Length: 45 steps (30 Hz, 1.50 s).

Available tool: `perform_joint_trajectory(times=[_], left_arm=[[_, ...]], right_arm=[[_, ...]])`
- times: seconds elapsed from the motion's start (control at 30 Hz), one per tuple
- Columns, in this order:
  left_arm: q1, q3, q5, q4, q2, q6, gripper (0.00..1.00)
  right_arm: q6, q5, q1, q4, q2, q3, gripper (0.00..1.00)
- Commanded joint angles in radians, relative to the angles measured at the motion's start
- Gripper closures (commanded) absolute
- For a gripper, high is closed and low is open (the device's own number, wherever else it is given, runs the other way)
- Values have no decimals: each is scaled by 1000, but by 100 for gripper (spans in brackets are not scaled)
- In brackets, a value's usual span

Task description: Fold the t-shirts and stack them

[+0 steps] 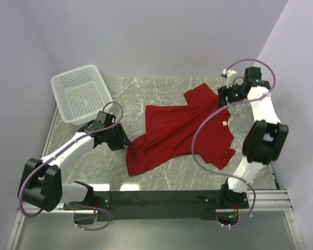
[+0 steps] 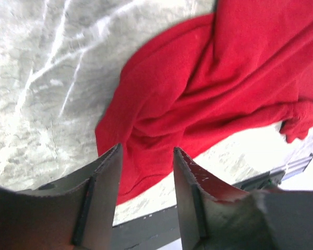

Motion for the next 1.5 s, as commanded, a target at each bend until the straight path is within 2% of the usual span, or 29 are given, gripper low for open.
perform_joint_trajectory(times=[0.0,0.03,0.07,0.17,0.3,0.33,0.37,0.47,0.77,1.07,1.1,1.17,1.27,1.3,1.37,1.47], left_arm=[[2,7,58,-28,-34,53,50],[2,-14,63,-27,-37,56,50],[2,-25,64,-18,-42,57,50],[2,-62,83,2,-41,51,50],[2,-82,90,37,-31,45,49],[2,-84,87,37,-33,48,49],[2,-82,84,37,-36,48,49],[2,-82,75,44,-59,48,48],[4,-70,-1,24,-152,70,45],[14,-65,-110,4,-287,53,28],[16,-65,-118,-5,-297,48,24],[19,-70,-144,-13,-323,44,23],[25,-73,-155,-28,-347,45,22],[25,-76,-158,-30,-352,47,22],[28,-77,-161,-41,-361,51,22],[31,-79,-155,-38,-367,51,22]], right_arm=[[-477,-220,9,-334,-170,-138,27],[-634,-231,13,-391,-204,-186,28],[-678,-231,16,-449,-240,-280,29],[-715,-188,63,-467,-384,-464,33],[-602,-26,196,-318,-603,-712,35],[-540,74,256,-274,-635,-761,36],[-519,108,308,-208,-663,-837,36],[-462,173,350,-148,-712,-910,36],[-278,321,511,51,-601,-976,37],[-208,401,575,148,-512,-993,43],[-202,398,580,147,-507,-993,45],[-191,406,600,157,-501,-1001,49],[-180,414,611,164,-495,-1002,62],[-176,412,611,158,-496,-998,69],[-174,412,611,138,-513,-979,74],[-179,409,611,110,-548,-958,75]])
